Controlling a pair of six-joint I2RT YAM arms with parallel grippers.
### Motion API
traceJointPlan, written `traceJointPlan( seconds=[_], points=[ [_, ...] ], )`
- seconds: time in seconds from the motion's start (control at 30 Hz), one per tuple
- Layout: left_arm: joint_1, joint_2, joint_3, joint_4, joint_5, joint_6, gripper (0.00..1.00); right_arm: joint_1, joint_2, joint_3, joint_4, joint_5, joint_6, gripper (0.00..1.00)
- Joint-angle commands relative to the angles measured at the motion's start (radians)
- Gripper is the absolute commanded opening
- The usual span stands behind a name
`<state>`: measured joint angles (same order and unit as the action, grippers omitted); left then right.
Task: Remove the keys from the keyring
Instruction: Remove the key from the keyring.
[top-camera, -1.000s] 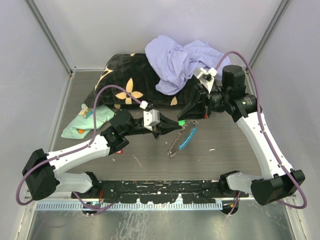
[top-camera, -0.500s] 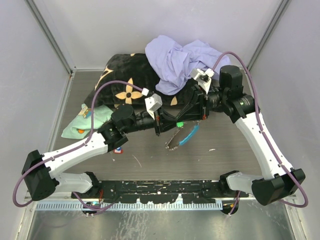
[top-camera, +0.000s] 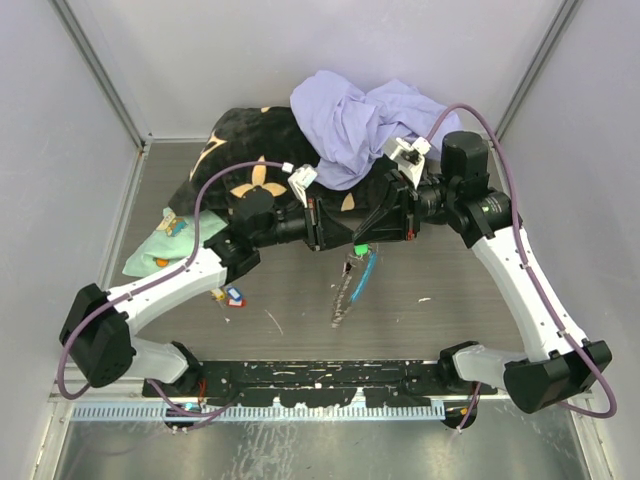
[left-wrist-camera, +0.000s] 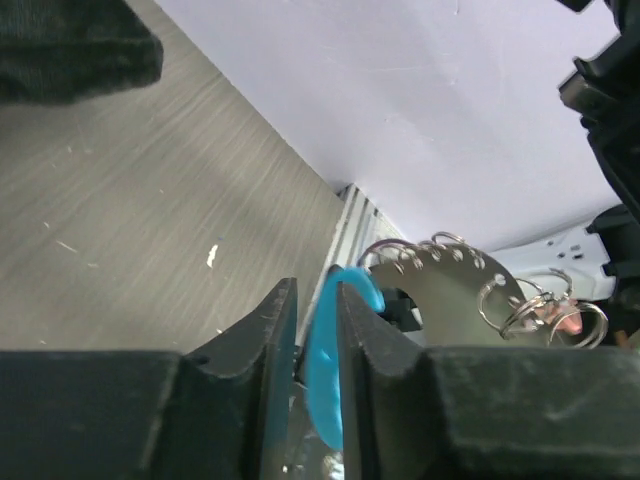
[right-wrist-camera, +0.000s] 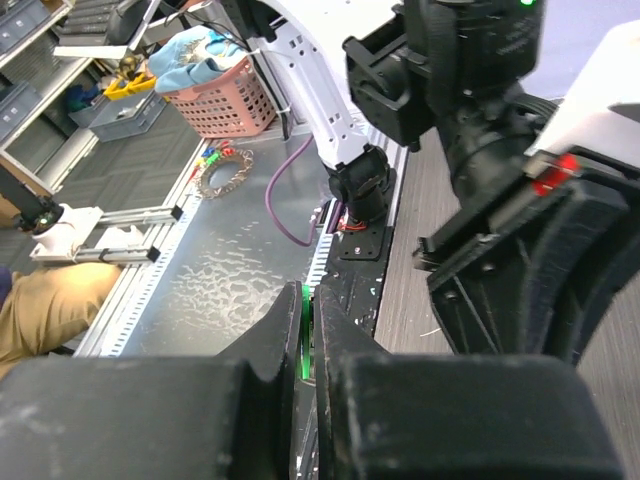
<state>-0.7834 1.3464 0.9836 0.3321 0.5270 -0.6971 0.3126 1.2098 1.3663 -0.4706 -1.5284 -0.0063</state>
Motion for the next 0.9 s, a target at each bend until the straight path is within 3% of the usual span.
traceJointPlan(
  seconds=[0.0,0.1,0.47,0.7,0.87],
  points=[
    [0.008,-0.023,0.026,0.031,0.029,-0.152,0.26,0.003,-0.037,0.001,0.055,-0.065,0.033,0.01],
    [0.014,-0.064,-0.013,0.081,0.014,-0.149,0.35,0.003,-0.042,-0.009,0.066,-0.069,0.042,0.01],
    [0.020,-0.375,-0.231,0.116,-0.098,0.199,0.40,0.003,-0.036,-0.003,0.073,-0.079,0.051,0.01],
    [0.015,-0.472,-0.274,0.184,0.031,0.256,0.40,0.002,-0.031,-0.003,0.073,-0.082,0.052,0.01],
    [-0.101,-0.510,-0.289,0.200,0.007,0.440,0.38,0.002,-0.030,-0.005,0.074,-0.085,0.052,0.01]
  ],
)
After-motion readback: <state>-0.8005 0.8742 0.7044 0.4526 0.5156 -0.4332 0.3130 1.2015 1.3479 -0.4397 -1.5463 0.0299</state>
